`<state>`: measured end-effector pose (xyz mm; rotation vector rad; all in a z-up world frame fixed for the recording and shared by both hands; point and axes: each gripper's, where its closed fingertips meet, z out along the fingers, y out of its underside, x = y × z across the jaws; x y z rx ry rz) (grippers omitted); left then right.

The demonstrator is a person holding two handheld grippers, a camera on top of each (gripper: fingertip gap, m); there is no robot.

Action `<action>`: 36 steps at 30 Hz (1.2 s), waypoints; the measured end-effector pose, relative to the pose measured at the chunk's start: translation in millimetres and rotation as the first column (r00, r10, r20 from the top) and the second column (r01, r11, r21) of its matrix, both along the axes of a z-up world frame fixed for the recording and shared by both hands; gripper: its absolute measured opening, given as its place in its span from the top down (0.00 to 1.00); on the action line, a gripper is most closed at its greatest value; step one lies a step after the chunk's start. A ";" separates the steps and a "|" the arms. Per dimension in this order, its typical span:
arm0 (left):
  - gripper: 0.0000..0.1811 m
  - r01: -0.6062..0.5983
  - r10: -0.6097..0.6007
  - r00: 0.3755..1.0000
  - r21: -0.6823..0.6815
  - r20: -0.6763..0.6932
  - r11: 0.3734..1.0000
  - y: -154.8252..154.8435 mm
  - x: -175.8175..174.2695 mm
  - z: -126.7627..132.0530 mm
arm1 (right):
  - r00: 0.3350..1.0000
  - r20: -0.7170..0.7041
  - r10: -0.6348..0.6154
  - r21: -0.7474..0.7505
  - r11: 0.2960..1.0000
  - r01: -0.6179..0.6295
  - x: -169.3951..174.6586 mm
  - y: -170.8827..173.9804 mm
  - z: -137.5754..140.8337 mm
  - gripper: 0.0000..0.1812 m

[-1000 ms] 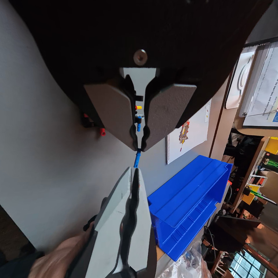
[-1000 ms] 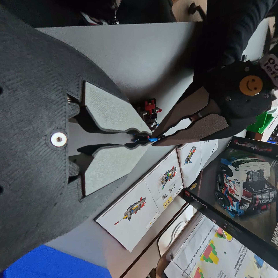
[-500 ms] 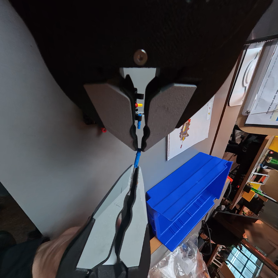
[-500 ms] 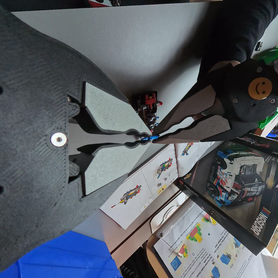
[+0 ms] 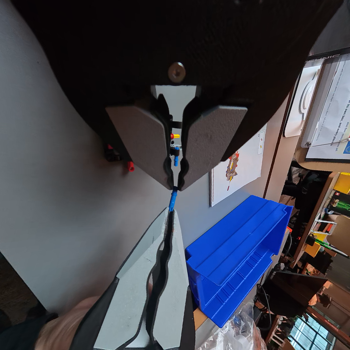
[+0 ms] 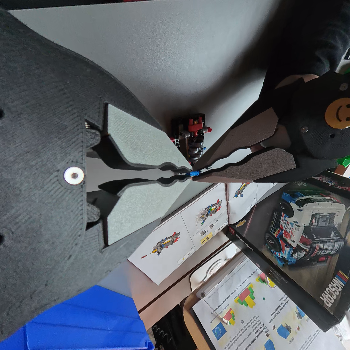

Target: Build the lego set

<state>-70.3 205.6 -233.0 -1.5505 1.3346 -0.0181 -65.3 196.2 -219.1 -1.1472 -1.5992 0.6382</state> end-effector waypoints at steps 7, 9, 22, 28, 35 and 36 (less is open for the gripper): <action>0.99 0.006 -0.006 0.999 -0.008 -0.035 1.000 -1.6 1.2 -7.7 | 1.000 0.024 0.017 0.015 1.000 -0.018 -0.8 -4.4 -2.5 1.00; 0.99 0.007 -0.007 0.999 -0.001 -0.035 1.000 -1.3 1.4 -7.4 | 1.000 0.006 0.017 -0.003 1.000 -0.017 -2.0 -4.8 0.1 1.00; 0.99 0.100 -0.004 0.908 -0.208 0.419 0.973 -5.0 11.4 25.2 | 0.957 -0.291 0.002 -0.331 0.938 -0.103 -1.1 -1.3 38.5 0.95; 0.99 0.126 -0.023 0.910 -0.222 0.414 0.967 -12.8 24.5 19.9 | 0.958 -0.284 0.040 -0.380 0.913 -0.151 -8.2 -10.7 38.5 1.00; 0.99 0.168 -0.028 0.879 -0.253 0.476 0.953 -15.6 24.7 24.7 | 0.963 -0.261 0.070 -0.486 0.852 -0.194 -11.2 -13.2 32.8 0.87; 0.99 0.165 -0.026 0.875 -0.247 0.483 0.955 -14.0 23.1 25.8 | 0.961 -0.269 0.067 -0.491 0.849 -0.197 -8.3 -11.0 34.1 0.86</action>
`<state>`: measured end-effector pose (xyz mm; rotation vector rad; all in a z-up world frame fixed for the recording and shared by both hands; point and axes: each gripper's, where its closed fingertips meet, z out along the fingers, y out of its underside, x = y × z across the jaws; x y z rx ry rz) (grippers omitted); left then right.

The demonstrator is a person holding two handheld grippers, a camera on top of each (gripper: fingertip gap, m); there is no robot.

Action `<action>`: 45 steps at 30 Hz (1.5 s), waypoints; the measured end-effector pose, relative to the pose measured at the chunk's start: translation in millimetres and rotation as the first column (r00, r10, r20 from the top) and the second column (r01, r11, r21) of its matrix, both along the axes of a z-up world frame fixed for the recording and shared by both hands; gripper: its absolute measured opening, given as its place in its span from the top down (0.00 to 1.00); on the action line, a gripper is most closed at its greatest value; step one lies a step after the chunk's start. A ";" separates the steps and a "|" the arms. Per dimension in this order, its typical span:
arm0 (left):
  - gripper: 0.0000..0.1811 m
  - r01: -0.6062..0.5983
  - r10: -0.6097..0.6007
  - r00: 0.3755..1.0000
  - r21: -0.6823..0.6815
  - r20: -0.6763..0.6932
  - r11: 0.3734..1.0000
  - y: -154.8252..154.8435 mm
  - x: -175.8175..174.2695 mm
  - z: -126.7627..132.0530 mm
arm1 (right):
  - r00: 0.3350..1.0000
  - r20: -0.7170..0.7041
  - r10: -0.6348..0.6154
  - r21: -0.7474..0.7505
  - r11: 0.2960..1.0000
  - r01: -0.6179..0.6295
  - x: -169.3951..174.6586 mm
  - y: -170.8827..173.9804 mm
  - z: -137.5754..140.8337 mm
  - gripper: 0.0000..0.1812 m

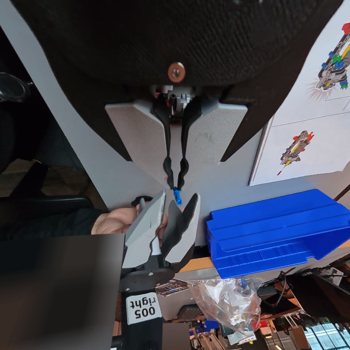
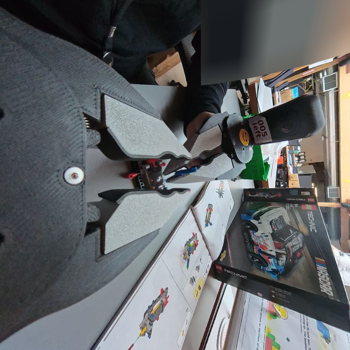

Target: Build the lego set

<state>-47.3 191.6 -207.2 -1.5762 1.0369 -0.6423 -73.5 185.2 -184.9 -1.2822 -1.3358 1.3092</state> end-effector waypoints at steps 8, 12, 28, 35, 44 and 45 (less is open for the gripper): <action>0.99 0.000 0.002 0.997 0.025 -0.074 1.000 -0.6 3.5 -8.7 | 1.000 0.018 0.006 0.080 0.997 -0.008 1.7 -2.5 -2.7 1.00; 1.00 -0.020 0.020 0.993 0.004 -0.120 1.000 3.3 1.2 -19.3 | 0.993 0.094 -0.075 0.201 0.978 0.055 -3.2 2.6 -14.3 1.00; 0.77 -0.120 0.304 0.857 0.413 -0.416 0.903 24.9 -13.8 -25.6 | 0.999 0.031 0.030 -0.641 0.767 -0.003 -3.5 28.1 -30.9 1.00; 0.87 -0.127 0.340 0.849 0.468 -0.404 0.875 23.2 -15.9 -17.5 | 0.999 -0.036 0.036 -0.705 0.707 -0.051 -10.4 21.3 -25.8 1.00; 0.87 -0.150 0.327 0.873 0.438 -0.361 0.886 22.4 -14.7 -16.8 | 0.999 -0.050 0.007 -0.698 0.715 -0.039 -14.5 20.2 -27.5 1.00; 0.87 -0.147 0.327 0.872 0.443 -0.364 0.885 22.6 -15.1 -16.9 | 0.999 -0.050 0.005 -0.694 0.719 -0.038 -14.6 20.3 -27.5 1.00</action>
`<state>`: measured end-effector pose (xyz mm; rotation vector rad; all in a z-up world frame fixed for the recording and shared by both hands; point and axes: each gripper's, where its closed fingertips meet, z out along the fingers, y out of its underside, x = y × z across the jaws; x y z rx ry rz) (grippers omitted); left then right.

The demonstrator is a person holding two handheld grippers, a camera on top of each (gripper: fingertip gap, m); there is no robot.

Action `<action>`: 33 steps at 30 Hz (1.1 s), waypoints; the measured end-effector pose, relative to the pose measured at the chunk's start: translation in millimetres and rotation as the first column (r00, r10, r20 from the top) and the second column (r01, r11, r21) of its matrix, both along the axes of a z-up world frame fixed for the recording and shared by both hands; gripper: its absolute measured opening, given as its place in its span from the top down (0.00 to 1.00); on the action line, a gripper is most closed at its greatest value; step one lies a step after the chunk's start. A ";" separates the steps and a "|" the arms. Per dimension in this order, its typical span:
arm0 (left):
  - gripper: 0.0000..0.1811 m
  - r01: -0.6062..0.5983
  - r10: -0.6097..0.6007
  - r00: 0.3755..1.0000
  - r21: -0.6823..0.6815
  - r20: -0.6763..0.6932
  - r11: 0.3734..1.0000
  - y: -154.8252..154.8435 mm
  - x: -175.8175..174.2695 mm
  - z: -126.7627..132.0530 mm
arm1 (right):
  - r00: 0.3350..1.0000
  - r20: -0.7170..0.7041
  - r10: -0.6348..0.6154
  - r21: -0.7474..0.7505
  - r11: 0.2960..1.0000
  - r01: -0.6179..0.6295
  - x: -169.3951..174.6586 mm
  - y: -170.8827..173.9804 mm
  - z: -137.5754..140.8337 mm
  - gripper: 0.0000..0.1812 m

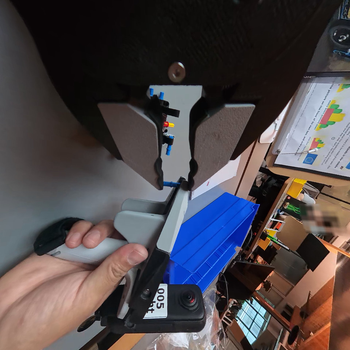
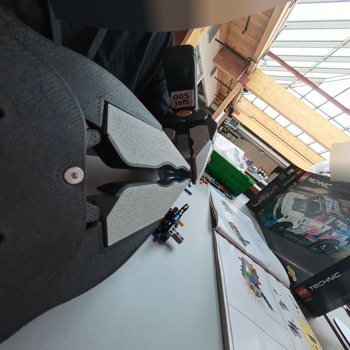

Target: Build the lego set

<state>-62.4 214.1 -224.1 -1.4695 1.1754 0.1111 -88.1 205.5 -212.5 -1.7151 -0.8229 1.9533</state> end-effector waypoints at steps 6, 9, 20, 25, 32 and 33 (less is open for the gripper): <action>0.87 -0.021 0.021 1.000 0.034 0.009 0.999 3.0 -5.2 5.2 | 0.999 -0.025 0.047 0.075 0.996 -0.045 7.8 -1.4 5.9 0.95; 0.88 -0.005 0.005 1.000 0.040 0.016 0.999 1.5 -3.0 6.4 | 0.997 0.001 0.078 0.095 0.992 -0.078 6.1 -4.5 2.8 0.97; 0.84 0.088 -0.068 0.989 -0.157 0.129 0.984 -4.3 -3.4 -2.9 | 0.980 0.171 -0.098 0.536 0.844 -0.009 12.2 9.9 -13.9 0.99; 0.83 0.173 -0.023 0.942 -0.429 0.334 0.887 -7.5 -2.5 -11.2 | 0.912 0.229 -0.340 0.913 0.400 -0.080 23.3 25.4 -24.3 0.99; 0.87 0.217 0.027 0.897 -0.494 0.440 0.842 -6.0 -5.0 -5.2 | 0.875 0.167 -0.453 0.985 0.032 -0.172 19.7 22.6 -25.3 0.99; 0.86 0.228 0.027 0.891 -0.498 0.453 0.837 -6.4 -4.1 -4.5 | 0.874 0.168 -0.456 0.983 0.009 -0.184 19.0 21.7 -26.6 0.99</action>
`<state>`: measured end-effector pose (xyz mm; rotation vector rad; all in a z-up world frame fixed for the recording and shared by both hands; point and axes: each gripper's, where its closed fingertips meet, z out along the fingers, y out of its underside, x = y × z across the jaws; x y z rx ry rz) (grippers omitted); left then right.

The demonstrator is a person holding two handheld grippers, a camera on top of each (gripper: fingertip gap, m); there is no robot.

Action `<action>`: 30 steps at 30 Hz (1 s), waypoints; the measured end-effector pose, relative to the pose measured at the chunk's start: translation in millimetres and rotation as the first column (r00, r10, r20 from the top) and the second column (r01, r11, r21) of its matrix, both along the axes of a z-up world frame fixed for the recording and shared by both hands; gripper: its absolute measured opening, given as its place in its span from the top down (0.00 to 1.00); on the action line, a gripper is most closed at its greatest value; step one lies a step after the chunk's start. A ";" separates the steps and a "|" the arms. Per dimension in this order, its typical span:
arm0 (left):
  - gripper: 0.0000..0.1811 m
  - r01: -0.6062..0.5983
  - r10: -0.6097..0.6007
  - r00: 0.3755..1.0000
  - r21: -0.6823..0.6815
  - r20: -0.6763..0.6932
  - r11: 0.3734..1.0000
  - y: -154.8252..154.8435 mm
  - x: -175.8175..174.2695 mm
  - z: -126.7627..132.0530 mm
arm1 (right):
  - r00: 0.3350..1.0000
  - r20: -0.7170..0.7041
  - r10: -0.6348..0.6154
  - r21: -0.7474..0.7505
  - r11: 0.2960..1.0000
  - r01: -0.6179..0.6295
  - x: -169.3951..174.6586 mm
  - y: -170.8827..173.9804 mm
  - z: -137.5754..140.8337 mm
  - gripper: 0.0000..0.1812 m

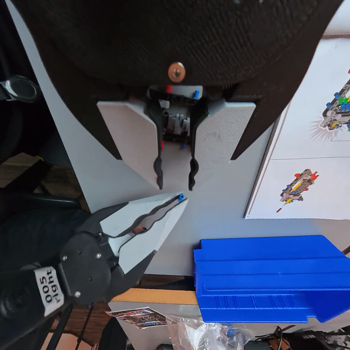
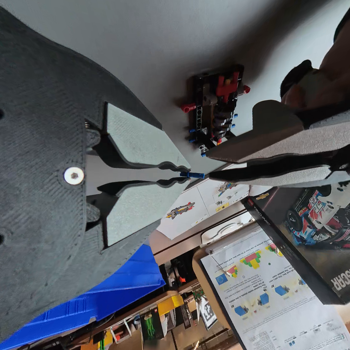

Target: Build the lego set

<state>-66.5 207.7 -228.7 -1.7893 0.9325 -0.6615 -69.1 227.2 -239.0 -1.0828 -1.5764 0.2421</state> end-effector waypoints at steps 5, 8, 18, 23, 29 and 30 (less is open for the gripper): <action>0.87 -0.028 0.028 0.999 -0.004 -0.034 1.000 2.5 -0.5 -5.1 | 0.999 0.029 0.013 0.059 0.998 -0.015 -3.9 -8.2 -3.3 0.99; 0.92 -0.031 0.031 0.998 -0.003 -0.050 1.000 2.0 1.3 -8.9 | 0.999 0.034 0.022 0.083 0.996 -0.025 -6.3 -12.7 -3.7 0.99; 0.94 -0.049 0.050 0.996 0.016 -0.073 0.999 3.0 -3.5 -9.0 | 0.999 0.040 -0.027 0.135 0.991 0.021 -6.2 -6.2 -4.5 0.99; 0.92 -0.042 0.042 0.997 -0.005 -0.068 0.999 2.4 -1.3 -11.4 | 0.998 0.052 -0.040 0.169 0.985 0.031 -5.4 -4.4 -5.8 0.99; 0.96 -0.041 0.040 0.997 -0.021 -0.063 0.999 2.1 -0.4 -13.6 | 0.998 0.062 -0.031 0.206 0.978 0.018 -7.7 -8.4 -6.3 0.99; 0.98 -0.039 0.038 0.998 -0.019 -0.059 0.999 2.0 -0.4 -13.2 | 0.997 0.066 -0.029 0.208 0.978 0.015 -8.2 -9.2 -6.7 0.99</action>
